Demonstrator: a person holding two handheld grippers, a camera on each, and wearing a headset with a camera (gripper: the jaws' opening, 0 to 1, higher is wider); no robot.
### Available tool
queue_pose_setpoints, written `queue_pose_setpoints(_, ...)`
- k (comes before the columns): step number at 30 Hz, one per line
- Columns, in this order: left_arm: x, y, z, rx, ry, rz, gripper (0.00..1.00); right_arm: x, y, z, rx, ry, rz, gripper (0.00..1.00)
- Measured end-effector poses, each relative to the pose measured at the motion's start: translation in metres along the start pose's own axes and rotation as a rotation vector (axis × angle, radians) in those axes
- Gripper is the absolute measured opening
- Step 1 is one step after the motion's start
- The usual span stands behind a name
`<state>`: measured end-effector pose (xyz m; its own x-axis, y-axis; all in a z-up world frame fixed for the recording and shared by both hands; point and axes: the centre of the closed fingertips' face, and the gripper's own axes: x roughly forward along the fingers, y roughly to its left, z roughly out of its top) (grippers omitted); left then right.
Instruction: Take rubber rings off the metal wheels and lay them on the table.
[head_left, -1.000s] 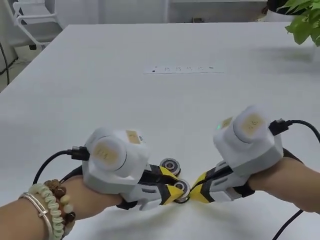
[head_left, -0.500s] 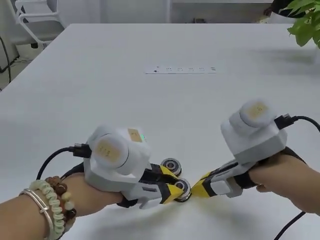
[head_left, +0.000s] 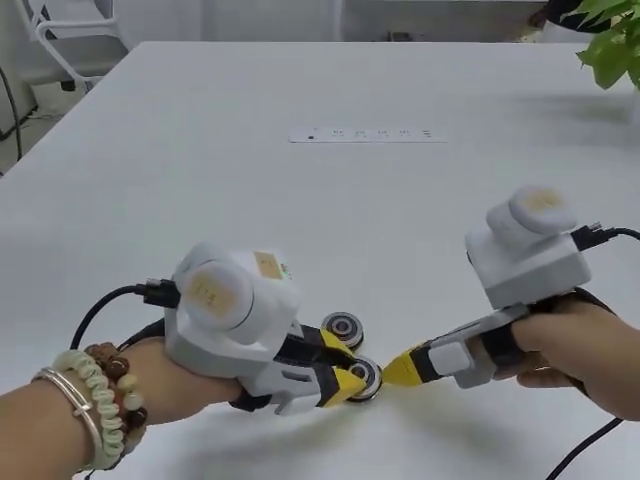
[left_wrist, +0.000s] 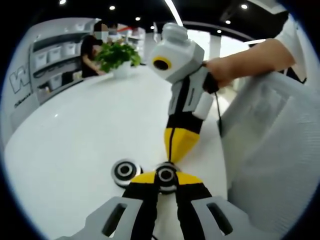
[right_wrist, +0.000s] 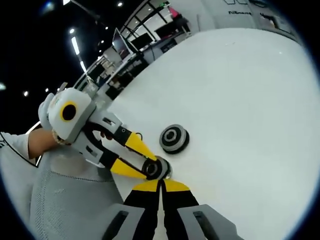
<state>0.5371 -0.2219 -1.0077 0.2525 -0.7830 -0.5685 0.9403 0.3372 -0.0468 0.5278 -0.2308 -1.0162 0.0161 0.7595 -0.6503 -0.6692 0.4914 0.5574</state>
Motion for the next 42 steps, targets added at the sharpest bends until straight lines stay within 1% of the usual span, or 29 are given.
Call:
queue_pose_setpoints(4,-0.001,0.001,-0.001,-0.007,-0.009,-0.002,0.14,0.0,0.002,0.001,0.019,-0.011,0.01,0.0)
queue_pose_setpoints(6,-0.001,0.001,-0.001,-0.013,-0.011,-0.003,0.14,0.0,0.003,0.002,0.04,-0.026,0.019,0.0)
queue_pose_setpoints(9,-0.002,0.002,0.0,-0.024,-0.014,0.001,0.14,-0.001,0.002,0.006,0.057,-0.047,0.018,0.0)
queue_pose_setpoints(11,-0.002,0.002,-0.001,-0.027,-0.016,0.001,0.14,-0.001,0.003,0.006,0.062,-0.049,0.022,0.0)
queue_pose_setpoints(15,-0.001,0.001,-0.001,-0.005,-0.01,0.003,0.13,0.0,0.006,0.005,0.042,-0.041,0.017,0.0)
queue_pose_setpoints(32,-0.002,0.001,-0.002,0.01,-0.004,0.007,0.13,0.002,0.009,0.009,-0.001,-0.039,0.014,0.0)
queue_pose_setpoints(42,-0.002,0.001,-0.001,0.014,-0.002,0.009,0.13,0.003,0.011,0.012,-0.013,-0.045,0.022,0.0)
